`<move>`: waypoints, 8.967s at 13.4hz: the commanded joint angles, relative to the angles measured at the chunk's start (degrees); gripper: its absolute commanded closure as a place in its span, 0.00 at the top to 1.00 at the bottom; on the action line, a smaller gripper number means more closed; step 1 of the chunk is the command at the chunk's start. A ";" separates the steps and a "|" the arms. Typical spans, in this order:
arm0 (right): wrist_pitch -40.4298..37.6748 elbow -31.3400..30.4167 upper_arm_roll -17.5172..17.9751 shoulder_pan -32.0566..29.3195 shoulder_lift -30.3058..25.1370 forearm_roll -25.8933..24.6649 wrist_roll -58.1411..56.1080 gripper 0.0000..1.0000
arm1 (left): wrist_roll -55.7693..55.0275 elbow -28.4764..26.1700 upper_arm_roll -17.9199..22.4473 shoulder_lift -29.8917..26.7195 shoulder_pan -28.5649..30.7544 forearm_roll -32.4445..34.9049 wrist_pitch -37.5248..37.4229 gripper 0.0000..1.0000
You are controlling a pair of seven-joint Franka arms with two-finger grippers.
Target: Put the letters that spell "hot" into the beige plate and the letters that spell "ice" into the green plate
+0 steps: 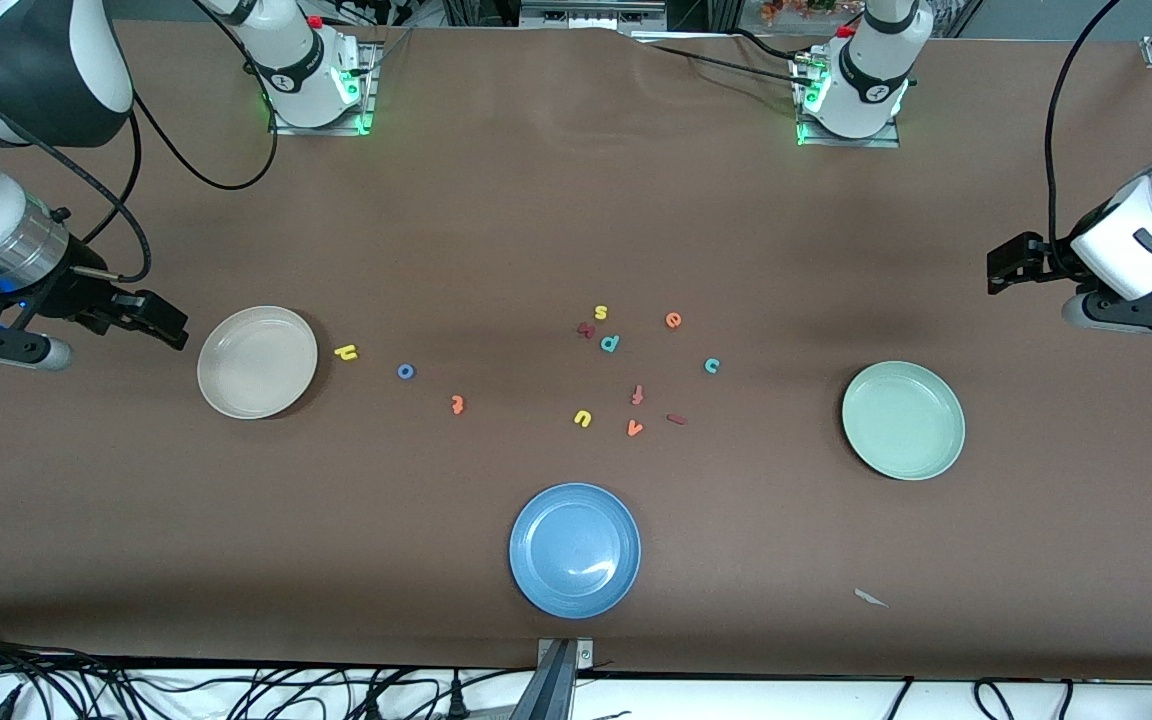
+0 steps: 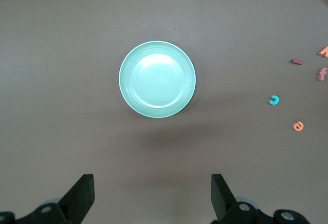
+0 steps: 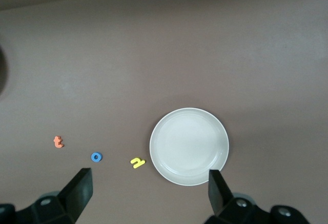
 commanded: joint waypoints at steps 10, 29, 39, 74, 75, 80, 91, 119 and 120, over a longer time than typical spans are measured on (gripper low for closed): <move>-0.09 -0.87 -0.16 0.02 -1.12 0.74 0.40 1.00 | 1.39 0.61 0.06 -0.49 0.24 -1.04 -0.91 1.00; -0.44 -6.57 -0.07 0.02 -0.86 0.74 0.48 1.00 | 1.39 0.61 0.06 -0.49 0.24 -1.04 -0.82 1.00; 1.92 -15.36 6.95 0.37 -0.59 0.65 31.56 1.00 | 1.39 0.61 0.06 -0.40 0.24 -1.13 -0.64 1.00; 40.06 -28.38 8.80 -0.60 19.97 -0.23 57.09 0.99 | -18.64 -20.72 -18.30 4.08 -0.64 -3.50 29.82 1.00; 41.12 -28.38 8.80 -0.51 20.58 -0.23 57.17 0.99 | -20.30 -22.92 -19.44 4.86 -0.64 -2.89 33.16 1.00; 41.13 -28.47 8.89 -0.25 21.03 -0.40 56.30 0.60 | -28.56 -27.07 -20.51 13.29 -3.79 2.11 47.07 1.00; 37.53 -28.38 9.07 0.19 21.12 -0.49 53.04 0.22 | -34.91 -22.95 -20.33 27.63 -5.38 13.90 52.53 0.98; 15.93 -17.22 0.96 -5.08 17.09 0.65 10.59 1.00 | -35.96 -21.45 -19.80 28.69 -6.17 14.87 49.29 0.16; 14.43 -17.13 2.81 -5.08 15.68 0.65 12.77 1.00 | -35.96 -21.19 -19.80 28.25 -6.09 14.87 48.58 0.15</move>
